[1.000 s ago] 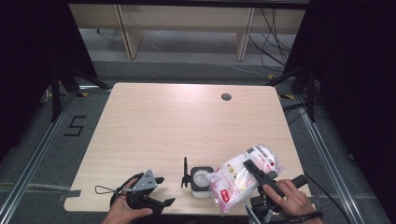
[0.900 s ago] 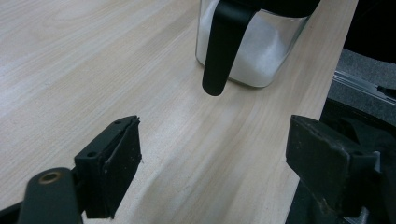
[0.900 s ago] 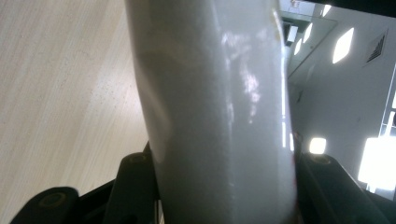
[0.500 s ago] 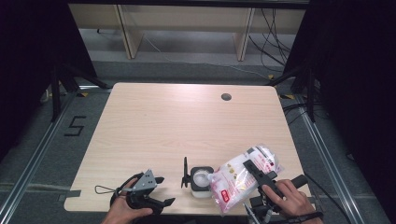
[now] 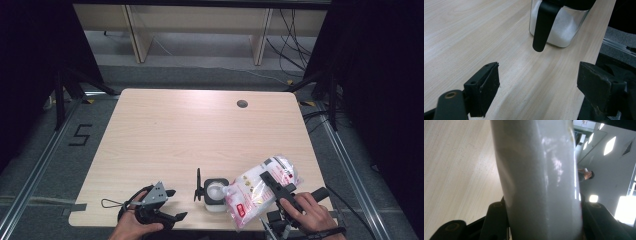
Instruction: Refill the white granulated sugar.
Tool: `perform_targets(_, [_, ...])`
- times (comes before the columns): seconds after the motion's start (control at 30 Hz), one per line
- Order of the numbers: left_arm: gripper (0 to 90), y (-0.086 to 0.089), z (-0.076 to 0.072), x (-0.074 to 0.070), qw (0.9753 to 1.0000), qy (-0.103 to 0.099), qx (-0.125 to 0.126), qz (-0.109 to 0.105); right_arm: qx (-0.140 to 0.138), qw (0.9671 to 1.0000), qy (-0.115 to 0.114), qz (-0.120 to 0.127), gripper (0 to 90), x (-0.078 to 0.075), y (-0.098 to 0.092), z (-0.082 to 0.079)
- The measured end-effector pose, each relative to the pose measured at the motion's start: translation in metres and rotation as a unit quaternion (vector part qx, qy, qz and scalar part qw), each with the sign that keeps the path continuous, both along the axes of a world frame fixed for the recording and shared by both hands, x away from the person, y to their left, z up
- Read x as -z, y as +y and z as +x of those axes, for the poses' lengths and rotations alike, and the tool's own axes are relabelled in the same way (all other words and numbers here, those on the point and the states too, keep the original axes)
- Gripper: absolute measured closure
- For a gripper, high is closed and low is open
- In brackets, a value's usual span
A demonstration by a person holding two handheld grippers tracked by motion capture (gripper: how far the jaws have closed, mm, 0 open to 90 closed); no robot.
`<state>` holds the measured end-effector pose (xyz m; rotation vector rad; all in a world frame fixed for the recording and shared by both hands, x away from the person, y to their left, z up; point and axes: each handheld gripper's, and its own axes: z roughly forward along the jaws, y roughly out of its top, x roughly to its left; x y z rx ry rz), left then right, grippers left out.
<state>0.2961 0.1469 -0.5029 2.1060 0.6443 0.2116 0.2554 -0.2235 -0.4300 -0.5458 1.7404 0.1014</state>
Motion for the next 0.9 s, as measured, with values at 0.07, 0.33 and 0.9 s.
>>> perform_targets(0.07, [17.6,-0.0010,-0.0016,0.0006,0.9999,0.010,-0.010,-0.006,-0.010,0.9999,-0.004,-0.011,57.1,-0.0015,0.0010,0.0009])
perform_targets(0.33, [17.7,-0.0007,-0.0015,0.0005,0.9999,0.008,-0.009,-0.005,-0.007,0.9999,-0.002,-0.012,57.1,-0.0029,0.0021,0.0008])
perform_targets(0.9, [17.7,-0.0003,-0.0020,-0.0003,0.9999,0.009,-0.008,-0.007,0.001,0.9998,0.019,0.012,57.3,-0.0020,-0.0020,0.0012])
